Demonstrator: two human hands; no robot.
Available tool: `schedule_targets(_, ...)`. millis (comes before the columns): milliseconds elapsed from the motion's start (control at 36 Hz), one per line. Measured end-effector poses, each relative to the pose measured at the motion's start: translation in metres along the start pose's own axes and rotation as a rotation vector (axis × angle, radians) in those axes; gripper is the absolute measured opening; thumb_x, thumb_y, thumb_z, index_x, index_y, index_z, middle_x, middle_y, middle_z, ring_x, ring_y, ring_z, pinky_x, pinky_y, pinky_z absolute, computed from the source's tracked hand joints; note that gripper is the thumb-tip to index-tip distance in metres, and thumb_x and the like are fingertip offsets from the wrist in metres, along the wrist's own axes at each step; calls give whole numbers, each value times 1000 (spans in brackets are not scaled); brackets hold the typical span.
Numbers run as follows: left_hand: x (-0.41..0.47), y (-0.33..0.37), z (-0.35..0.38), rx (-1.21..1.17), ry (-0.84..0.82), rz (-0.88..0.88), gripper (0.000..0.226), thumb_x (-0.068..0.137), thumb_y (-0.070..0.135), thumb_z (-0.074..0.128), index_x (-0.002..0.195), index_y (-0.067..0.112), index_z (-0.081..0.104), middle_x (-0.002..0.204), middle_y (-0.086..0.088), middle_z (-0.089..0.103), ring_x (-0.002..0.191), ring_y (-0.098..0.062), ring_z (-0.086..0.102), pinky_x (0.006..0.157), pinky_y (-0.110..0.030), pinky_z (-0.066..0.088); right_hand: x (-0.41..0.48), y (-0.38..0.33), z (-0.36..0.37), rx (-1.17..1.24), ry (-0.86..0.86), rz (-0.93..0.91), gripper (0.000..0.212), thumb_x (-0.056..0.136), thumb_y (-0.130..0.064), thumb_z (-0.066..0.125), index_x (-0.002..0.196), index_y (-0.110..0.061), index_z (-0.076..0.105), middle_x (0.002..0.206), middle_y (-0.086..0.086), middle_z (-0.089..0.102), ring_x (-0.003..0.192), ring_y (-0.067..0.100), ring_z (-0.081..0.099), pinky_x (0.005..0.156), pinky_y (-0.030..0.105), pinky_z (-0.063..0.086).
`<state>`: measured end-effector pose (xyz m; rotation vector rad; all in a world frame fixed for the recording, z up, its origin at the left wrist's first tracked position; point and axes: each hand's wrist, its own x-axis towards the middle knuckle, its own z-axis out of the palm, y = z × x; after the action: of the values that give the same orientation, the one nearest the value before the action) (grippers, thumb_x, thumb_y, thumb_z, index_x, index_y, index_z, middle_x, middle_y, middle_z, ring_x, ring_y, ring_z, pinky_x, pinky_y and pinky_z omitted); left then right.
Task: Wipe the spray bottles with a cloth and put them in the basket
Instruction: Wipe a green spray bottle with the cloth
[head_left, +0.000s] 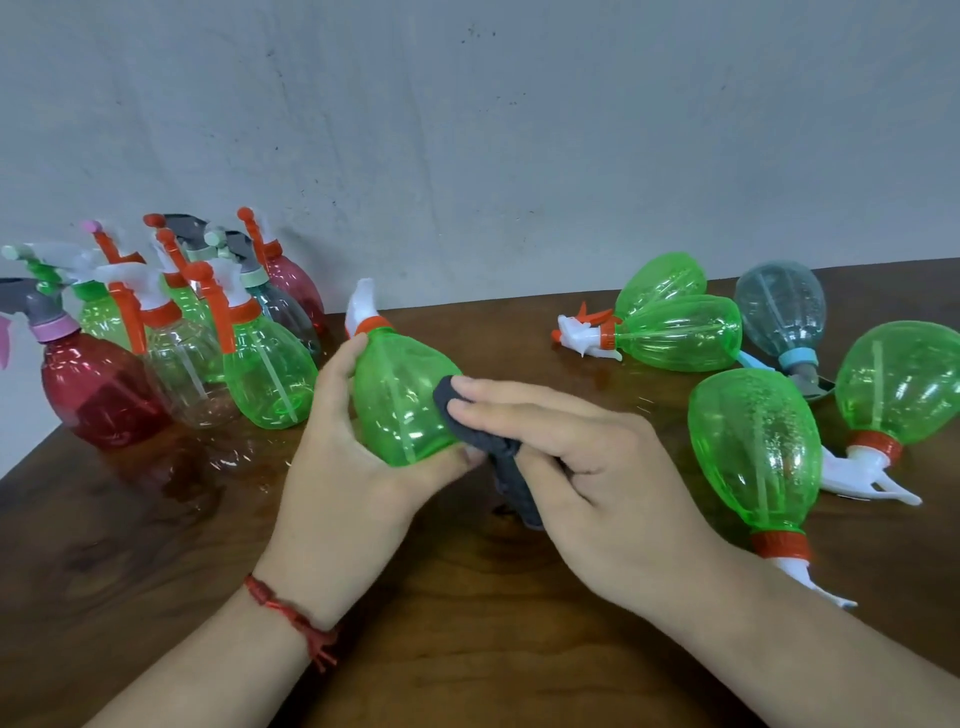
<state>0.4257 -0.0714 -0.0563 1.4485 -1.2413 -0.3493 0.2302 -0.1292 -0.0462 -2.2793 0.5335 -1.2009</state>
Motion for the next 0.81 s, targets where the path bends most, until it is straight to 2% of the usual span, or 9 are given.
schedule_targets(167, 3, -6, -5, 60, -23, 11, 117, 61, 41, 103, 157, 41, 37, 141, 10, 64, 126, -12, 66, 109, -43, 55, 1, -1, 5, -62, -63, -25, 54, 96, 5, 47, 139, -20, 69, 149, -14, 60, 143, -4, 48, 119, 21, 39)
schedule_targets(250, -3, 0, 2, 172, -40, 102, 122, 60, 58, 99, 161, 41, 33, 148, 12, 56, 135, -11, 59, 113, -32, 50, 1, 1, 4, -88, -23, -31, 54, 97, 5, 50, 142, -21, 67, 151, -14, 58, 143, -3, 48, 119, 23, 40)
schedule_targets(333, -5, 4, 6, 311, -43, 250, 120, 65, 41, 99, 164, 22, 34, 147, 8, 51, 140, -4, 49, 113, -10, 36, 3, 5, 2, -55, 50, 5, 56, 97, 12, 53, 140, -20, 68, 149, -14, 60, 140, -5, 50, 117, 19, 40)
schedule_targets(472, -8, 6, 8, 423, -136, 442, 112, 73, 30, 96, 163, 6, 34, 152, -6, 45, 148, -10, 42, 122, -16, 31, 11, 8, -4, 194, 138, 224, 49, 104, 7, 53, 130, -28, 74, 137, -23, 67, 124, -11, 60, 102, 8, 46)
schedule_targets(556, -12, 12, 8, 381, -183, 438, 115, 73, 35, 96, 165, 9, 31, 155, -5, 42, 150, -15, 43, 123, -21, 34, 14, 7, -10, 365, 148, 359, 47, 106, 3, 50, 129, -30, 75, 128, -23, 72, 119, -5, 66, 93, 18, 57)
schedule_targets(639, -17, 15, 6, 351, -210, 473, 120, 70, 37, 100, 165, 11, 32, 160, 0, 43, 152, -14, 42, 124, -25, 36, 17, 8, -11, 445, 173, 439, 46, 106, 6, 49, 128, -26, 74, 122, -17, 76, 119, 2, 68, 102, 34, 56)
schedule_targets(722, 18, -10, -4, 318, -318, 85, 124, 47, 53, 106, 153, 19, 50, 160, 4, 48, 144, -10, 50, 121, -28, 39, 17, 7, -11, 491, 189, 443, 47, 104, 8, 49, 125, -26, 75, 121, -15, 77, 121, 3, 68, 110, 29, 49)
schedule_targets(750, 33, -13, -4, 146, -389, -137, 109, 41, 60, 100, 135, 21, 62, 155, 0, 55, 134, -15, 59, 118, -34, 43, 17, 7, -10, 463, 192, 440, 47, 104, 9, 49, 125, -25, 75, 121, -15, 77, 121, 2, 68, 109, 27, 50)
schedule_targets(806, 49, -12, 7, -154, -314, -248, 34, 72, 45, 79, 92, 19, 71, 120, -11, 76, 92, -17, 76, 97, -34, 57, 15, 6, -9, 450, 195, 434, 47, 105, 9, 49, 126, -23, 75, 120, -15, 77, 119, 2, 69, 104, 22, 52)
